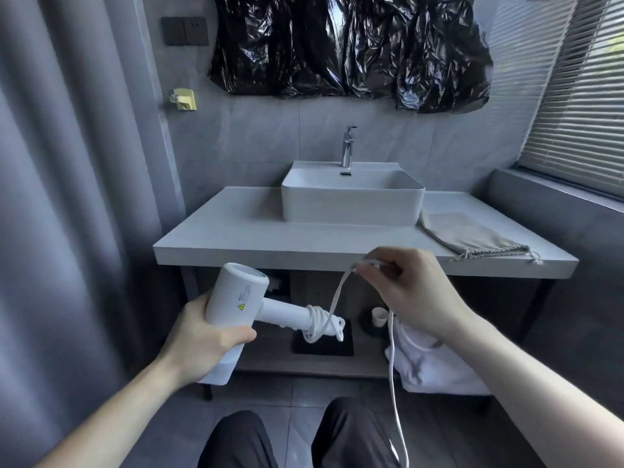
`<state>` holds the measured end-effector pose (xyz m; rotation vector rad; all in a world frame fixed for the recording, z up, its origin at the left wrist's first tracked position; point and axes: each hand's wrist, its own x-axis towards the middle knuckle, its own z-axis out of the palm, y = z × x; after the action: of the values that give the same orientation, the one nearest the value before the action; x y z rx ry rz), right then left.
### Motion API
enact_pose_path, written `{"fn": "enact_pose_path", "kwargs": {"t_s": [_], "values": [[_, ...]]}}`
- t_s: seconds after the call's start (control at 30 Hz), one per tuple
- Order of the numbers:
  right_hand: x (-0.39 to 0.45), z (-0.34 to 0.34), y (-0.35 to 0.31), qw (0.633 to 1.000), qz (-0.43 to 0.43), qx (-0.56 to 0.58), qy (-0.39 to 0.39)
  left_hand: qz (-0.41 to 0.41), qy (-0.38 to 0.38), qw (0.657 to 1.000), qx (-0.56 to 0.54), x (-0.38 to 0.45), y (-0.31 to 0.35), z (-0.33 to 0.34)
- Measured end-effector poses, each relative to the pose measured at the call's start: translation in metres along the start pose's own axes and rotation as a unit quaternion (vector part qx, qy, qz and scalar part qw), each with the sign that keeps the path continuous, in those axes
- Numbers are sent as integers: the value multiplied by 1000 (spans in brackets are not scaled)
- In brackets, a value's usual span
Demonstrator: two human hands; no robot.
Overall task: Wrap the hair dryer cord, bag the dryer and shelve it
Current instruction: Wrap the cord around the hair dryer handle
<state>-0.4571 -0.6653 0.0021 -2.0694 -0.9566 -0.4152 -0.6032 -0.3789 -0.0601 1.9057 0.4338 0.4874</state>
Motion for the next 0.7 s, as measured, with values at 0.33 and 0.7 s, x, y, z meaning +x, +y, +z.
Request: {"fn": "enact_pose_path", "kwargs": {"t_s": [0.33, 0.7], "values": [[28, 21, 45, 999, 32, 23, -20, 14, -152, 984, -92, -25, 33, -6], [-15, 70, 73, 983, 121, 76, -113, -35, -108, 941, -319, -11, 47, -14]]}}
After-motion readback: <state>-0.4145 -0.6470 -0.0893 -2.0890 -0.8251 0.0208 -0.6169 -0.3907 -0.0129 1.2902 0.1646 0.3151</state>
